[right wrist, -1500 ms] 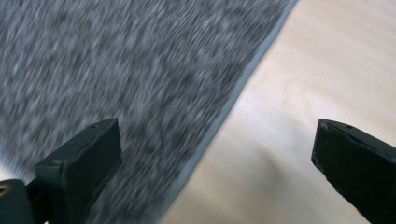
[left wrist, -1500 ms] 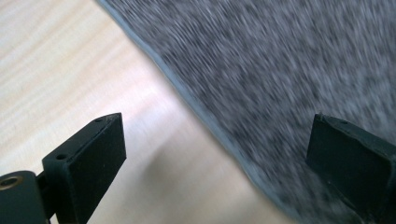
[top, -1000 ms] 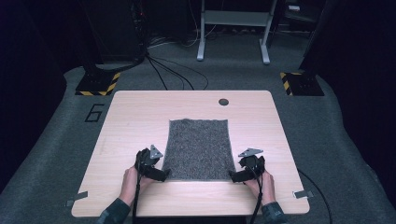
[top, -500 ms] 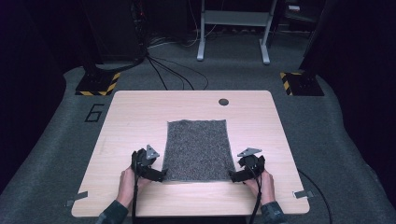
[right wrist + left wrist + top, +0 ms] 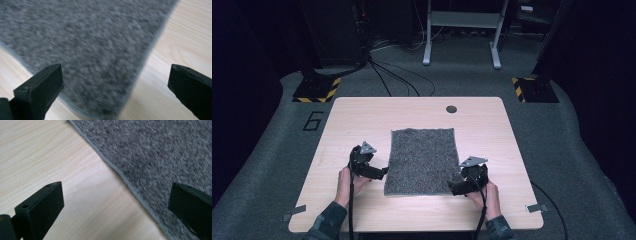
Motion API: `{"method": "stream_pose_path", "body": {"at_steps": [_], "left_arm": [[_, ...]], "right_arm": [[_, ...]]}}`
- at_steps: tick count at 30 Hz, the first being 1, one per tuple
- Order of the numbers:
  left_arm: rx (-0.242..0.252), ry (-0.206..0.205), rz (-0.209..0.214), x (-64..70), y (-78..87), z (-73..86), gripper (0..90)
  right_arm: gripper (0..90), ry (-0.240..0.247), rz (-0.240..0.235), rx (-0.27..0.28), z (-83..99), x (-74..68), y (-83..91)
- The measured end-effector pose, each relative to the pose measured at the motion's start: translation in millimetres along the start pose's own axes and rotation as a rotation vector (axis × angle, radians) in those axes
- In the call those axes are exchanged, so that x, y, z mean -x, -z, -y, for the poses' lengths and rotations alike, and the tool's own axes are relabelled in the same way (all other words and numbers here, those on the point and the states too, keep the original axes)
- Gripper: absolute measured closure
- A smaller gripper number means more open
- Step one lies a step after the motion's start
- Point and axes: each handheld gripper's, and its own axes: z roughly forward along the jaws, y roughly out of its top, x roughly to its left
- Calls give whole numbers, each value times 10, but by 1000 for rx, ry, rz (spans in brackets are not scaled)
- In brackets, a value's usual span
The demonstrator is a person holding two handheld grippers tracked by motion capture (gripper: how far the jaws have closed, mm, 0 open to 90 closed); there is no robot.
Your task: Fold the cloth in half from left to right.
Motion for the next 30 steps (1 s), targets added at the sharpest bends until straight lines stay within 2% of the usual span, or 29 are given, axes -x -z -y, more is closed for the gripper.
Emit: {"method": "stream_pose_path", "body": {"at_steps": [1,3,5,6,8,10,12,14,19,21,23,25,30], "left_arm": [[-12,0,10,-20,-14,-28,1],[4,6,-5,-41,-60,-77,1],[-11,-2,1,-73,-84,-125,1],[-2,9,1,-92,-114,-154,1],[3,-1,-12,-126,-158,-194,4],[-22,11,6,-176,-226,-239,7],[-15,21,6,-219,-289,-276,11],[-25,32,17,-266,-340,-319,11],[-39,49,34,-361,-442,-415,10],[-46,40,27,-387,-476,-454,17],[-49,49,39,-422,-500,-497,13],[-31,55,26,-444,-526,-538,19],[-31,76,53,-517,-621,-642,20]], "right_arm": [[0,-1,-13,1,-28,-48,-1],[0,22,-29,19,-88,-124,-12],[0,43,-48,24,-145,-206,-28],[0,48,-51,26,-167,-239,-36],[0,59,-68,21,-226,-328,-60],[0,76,-89,27,-274,-392,-98],[0,110,-105,29,-318,-442,-140],[0,114,-124,30,-361,-515,-190],[0,162,-157,17,-457,-677,-281],[0,170,-175,13,-488,-739,-313],[0,184,-186,13,-517,-814,-354],[0,180,-209,7,-541,-896,-392],[0,206,-240,-3,-621,-1090,-474]]}}
